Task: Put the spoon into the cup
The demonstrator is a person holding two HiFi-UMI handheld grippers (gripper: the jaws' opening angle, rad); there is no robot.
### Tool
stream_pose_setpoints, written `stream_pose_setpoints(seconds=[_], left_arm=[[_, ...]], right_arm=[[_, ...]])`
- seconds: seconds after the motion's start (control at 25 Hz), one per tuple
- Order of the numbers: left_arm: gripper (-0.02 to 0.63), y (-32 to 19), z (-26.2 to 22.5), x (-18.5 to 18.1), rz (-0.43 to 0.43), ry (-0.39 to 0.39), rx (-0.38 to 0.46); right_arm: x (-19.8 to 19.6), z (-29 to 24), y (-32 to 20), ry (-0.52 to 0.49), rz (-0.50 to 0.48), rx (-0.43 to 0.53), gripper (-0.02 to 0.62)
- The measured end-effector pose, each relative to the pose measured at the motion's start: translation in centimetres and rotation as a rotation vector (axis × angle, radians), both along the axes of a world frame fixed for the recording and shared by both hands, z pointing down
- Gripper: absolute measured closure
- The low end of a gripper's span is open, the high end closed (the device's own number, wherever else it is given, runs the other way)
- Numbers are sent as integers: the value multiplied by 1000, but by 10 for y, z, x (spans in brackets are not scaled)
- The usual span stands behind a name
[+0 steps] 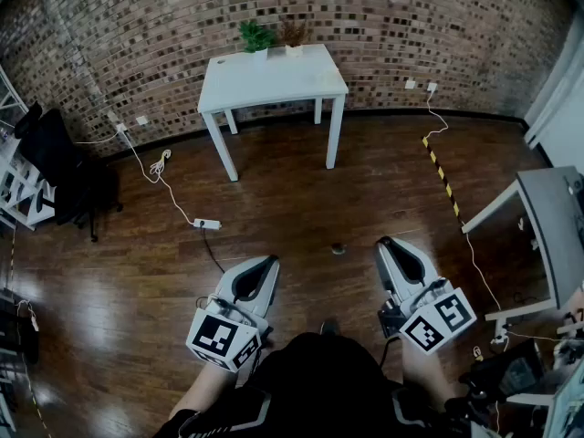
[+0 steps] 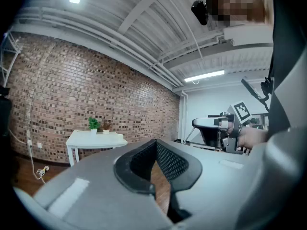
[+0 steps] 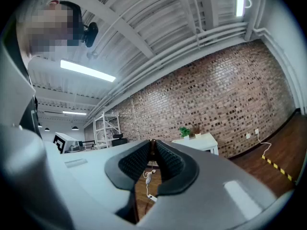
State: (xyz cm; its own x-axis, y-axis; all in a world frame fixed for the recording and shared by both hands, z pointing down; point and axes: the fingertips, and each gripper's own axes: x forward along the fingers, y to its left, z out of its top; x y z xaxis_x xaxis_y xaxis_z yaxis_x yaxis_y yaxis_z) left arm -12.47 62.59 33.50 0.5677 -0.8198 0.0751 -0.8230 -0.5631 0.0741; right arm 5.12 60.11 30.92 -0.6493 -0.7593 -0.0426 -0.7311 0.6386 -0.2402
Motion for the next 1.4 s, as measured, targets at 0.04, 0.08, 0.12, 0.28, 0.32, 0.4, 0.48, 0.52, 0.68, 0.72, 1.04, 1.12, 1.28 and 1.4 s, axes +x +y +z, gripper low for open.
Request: stream_pose_setpoints(seconds=[0.04, 0.08, 0.12, 0.28, 0.32, 0.4, 0.48, 0.52, 0.68, 0.72, 1.04, 1.12, 1.28, 1.4], left_arm=[[612, -7, -2, 5, -1, 3, 2], [612, -15, -3, 9, -2, 4, 3], [612, -22, -4, 14, -3, 3, 2], [612, -54, -2, 37, -29, -10, -6], [612, -62, 0, 44, -33, -12, -5], [612, -74, 3, 55, -30, -15, 5], [612, -85, 4, 62, -35, -20, 7], [612, -90, 3, 63, -42, -24, 3], [612, -118, 5, 66, -48, -29, -21], [612, -124, 5, 67, -43, -30, -26], [612, -192, 12, 59, 21, -4, -22], [612, -209, 9, 50, 36, 1, -16], [612, -246, -2, 22, 65, 9, 4], [612, -274, -1, 4, 77, 18, -6]], right_arm=[[5, -2, -7, -3, 1, 4, 549], [10, -3, -14, -6, 1, 8, 549], [16, -4, -22, -10, 2, 11, 549], [42, 0, -58, -18, -2, 15, 549], [49, 2, -66, -21, -4, 11, 549], [61, 5, -76, -29, -7, 10, 549], [68, 5, -84, -30, -14, 15, 549], [69, 5, -89, -27, -18, 16, 549], [73, 3, -117, -19, -21, 13, 549], [73, 3, -123, -21, -22, 10, 549], [62, 9, -188, -33, 31, -14, 549], [55, 8, -203, -37, 49, -19, 549], [31, 0, -240, -26, 79, -15, 549], [16, -3, -263, -12, 100, -18, 549]])
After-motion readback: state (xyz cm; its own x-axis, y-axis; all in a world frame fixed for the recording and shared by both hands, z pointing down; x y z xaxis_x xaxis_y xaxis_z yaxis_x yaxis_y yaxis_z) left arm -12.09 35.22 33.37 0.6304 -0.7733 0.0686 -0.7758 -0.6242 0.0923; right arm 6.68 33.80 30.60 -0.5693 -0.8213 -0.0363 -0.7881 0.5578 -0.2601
